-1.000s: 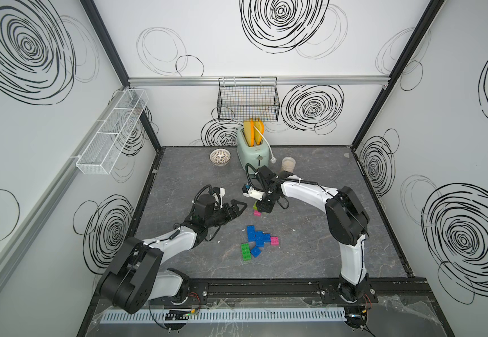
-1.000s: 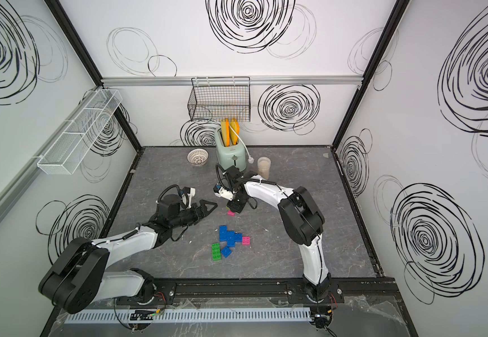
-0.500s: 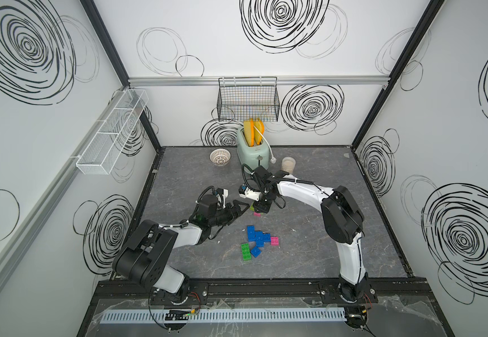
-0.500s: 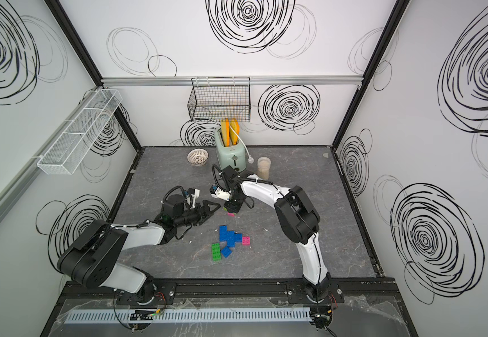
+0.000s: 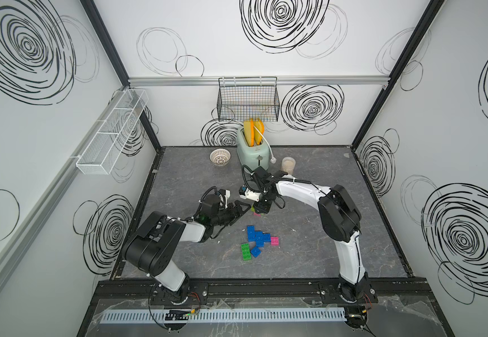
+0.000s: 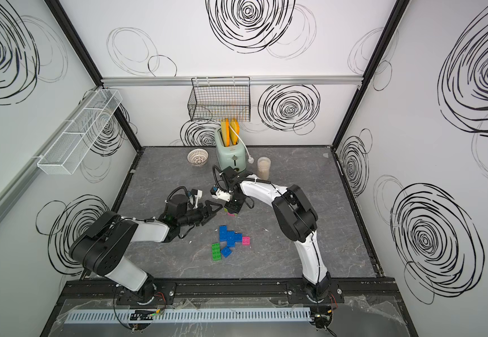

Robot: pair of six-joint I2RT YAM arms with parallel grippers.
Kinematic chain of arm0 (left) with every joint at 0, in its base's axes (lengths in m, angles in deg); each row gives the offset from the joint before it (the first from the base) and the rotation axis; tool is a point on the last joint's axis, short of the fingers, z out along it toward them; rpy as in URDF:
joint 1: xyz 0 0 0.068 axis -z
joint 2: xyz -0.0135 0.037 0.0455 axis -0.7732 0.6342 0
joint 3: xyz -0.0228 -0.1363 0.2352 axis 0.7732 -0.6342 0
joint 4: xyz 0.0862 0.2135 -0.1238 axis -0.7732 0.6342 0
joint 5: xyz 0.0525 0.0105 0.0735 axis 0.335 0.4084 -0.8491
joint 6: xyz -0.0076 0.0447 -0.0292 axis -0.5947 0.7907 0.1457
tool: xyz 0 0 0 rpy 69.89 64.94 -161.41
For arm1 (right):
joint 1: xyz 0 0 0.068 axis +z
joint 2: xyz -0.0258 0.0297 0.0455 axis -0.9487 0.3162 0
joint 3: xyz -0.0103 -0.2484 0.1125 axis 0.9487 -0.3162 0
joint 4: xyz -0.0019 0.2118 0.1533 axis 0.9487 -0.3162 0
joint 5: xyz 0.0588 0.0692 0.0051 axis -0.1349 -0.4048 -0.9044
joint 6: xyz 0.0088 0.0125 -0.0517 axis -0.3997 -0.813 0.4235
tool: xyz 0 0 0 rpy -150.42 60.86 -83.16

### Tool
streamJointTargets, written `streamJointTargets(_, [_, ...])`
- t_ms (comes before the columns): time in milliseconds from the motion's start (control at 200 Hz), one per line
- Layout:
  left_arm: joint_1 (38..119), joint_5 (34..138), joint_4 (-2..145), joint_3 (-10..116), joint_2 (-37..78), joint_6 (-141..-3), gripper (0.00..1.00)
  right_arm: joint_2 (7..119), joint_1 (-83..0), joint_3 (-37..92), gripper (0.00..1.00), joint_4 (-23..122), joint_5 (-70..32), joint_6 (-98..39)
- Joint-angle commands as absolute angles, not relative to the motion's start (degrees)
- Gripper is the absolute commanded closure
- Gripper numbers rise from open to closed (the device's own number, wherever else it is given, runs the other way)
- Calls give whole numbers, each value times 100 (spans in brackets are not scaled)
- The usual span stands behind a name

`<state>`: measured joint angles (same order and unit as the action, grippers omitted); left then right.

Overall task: Assemble a heart with lego
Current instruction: Assemble the lego brick with the lego brick.

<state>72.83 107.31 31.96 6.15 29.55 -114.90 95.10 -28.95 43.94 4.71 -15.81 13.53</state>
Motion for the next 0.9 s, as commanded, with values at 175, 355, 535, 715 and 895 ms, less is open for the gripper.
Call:
streamJointTargets(175, [7367, 10861, 2775, 793, 3256, -11624, 22, 9728, -2878, 4482, 68, 234, -1442, 1566])
streamJointTargets(355, [7368, 10909, 2611, 827, 3482, -11796, 24, 9758, -2820, 4411, 69, 226, -1284, 1598])
streamJointTargets(535, [7378, 10974, 2469, 905, 3724, -11921, 25, 9747, -2797, 4283, 69, 254, -1214, 1681])
streamJointTargets(715, [7382, 10934, 2522, 1004, 3815, -11942, 25, 9783, -2788, 4248, 69, 217, -1293, 1757])
streamJointTargets(895, [7410, 10932, 2714, 1175, 3969, -11904, 26, 9844, -2788, 4253, 68, 151, -1390, 1785])
